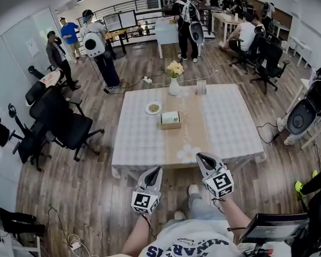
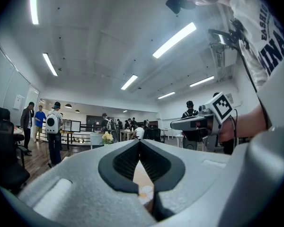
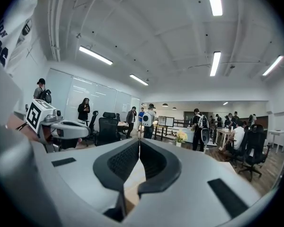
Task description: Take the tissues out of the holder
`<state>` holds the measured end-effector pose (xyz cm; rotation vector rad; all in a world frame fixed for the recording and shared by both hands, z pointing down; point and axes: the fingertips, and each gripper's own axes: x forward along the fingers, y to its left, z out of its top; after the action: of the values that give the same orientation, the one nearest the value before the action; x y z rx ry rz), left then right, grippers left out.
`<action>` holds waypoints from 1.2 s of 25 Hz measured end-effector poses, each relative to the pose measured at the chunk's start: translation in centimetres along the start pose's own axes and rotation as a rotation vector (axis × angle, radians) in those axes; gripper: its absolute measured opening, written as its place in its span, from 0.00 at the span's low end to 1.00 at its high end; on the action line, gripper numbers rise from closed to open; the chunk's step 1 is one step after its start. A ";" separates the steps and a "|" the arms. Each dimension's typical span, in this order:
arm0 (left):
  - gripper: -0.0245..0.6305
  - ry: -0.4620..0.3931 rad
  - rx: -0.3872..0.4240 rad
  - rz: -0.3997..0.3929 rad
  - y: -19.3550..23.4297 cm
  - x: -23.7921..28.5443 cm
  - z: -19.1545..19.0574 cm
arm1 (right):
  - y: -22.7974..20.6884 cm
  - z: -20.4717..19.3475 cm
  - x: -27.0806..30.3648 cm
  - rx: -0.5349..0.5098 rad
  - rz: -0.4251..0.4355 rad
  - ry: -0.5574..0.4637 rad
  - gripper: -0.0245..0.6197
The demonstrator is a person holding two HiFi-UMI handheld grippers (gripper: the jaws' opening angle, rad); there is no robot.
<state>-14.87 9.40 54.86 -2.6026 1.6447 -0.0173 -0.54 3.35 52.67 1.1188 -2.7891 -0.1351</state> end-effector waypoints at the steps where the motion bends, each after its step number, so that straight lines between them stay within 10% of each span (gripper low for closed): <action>1: 0.04 0.003 0.000 0.001 0.4 0.5 -0.1 | -0.3 -0.1 0.5 0.002 0.001 0.002 0.05; 30: 0.04 0.021 0.006 0.162 14.5 25.4 0.2 | -18.4 -0.8 22.9 -0.006 0.173 -0.012 0.05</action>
<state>-17.03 -19.71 53.24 -2.4642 1.8544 -0.0411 -4.25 -25.81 53.11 0.8723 -2.8778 -0.1320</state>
